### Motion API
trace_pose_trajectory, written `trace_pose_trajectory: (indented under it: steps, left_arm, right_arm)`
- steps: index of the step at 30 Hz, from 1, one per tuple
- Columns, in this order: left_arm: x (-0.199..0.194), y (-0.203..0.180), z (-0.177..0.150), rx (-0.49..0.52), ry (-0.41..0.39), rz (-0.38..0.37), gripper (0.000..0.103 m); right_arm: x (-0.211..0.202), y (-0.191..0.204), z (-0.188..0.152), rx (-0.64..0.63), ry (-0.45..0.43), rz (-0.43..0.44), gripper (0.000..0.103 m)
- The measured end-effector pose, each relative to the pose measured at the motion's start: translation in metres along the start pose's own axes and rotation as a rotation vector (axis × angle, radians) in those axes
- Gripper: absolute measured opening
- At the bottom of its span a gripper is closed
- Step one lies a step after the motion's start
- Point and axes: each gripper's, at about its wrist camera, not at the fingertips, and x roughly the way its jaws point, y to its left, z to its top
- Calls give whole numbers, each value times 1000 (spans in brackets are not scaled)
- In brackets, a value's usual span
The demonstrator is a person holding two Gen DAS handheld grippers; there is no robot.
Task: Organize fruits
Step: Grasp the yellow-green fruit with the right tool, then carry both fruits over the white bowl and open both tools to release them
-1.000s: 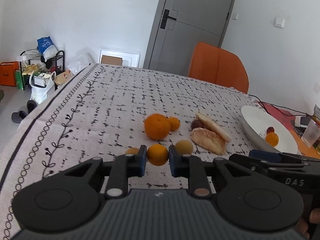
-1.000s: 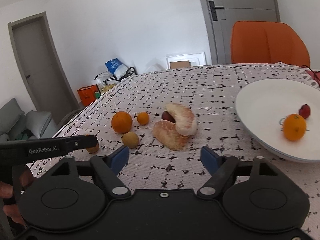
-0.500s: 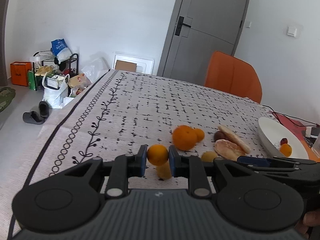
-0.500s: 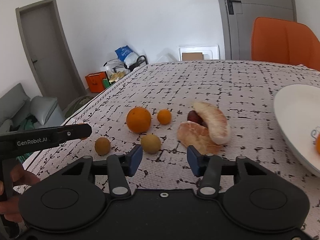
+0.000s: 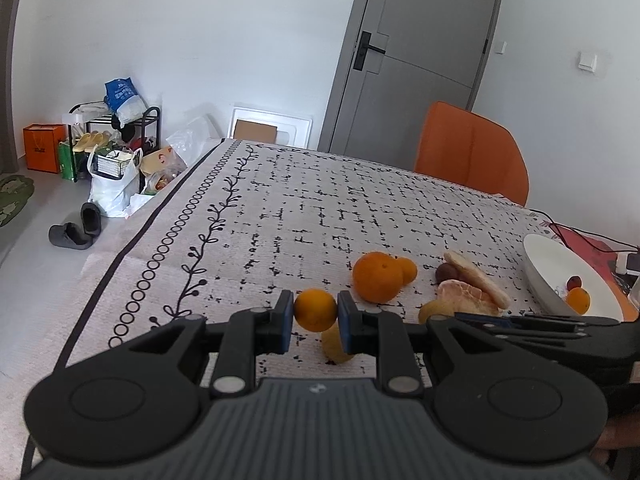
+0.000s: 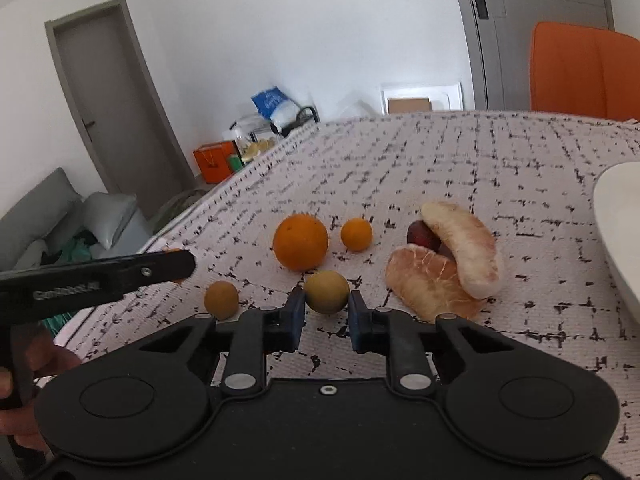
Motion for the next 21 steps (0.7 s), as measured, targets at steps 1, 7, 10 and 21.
trace_pose_trajectory:
  steps: [1,7,10,21]
  left_arm:
    - [0,-2,1,3,-2,-3,22]
    - [2,-18,2,27,0,-33,22]
    - [3,-31,3,49,0,-57,22]
    - [12,-75,4,111,2,-139,22]
  right_arm:
    - [-4,-1,0,2,-7,0,21]
    - [-29,-13,-3,26,-47,-30,21]
    - [-42,-19,-4,43,-76,-50,21]
    - [-85,-47,-9,81,-155,-146,21]
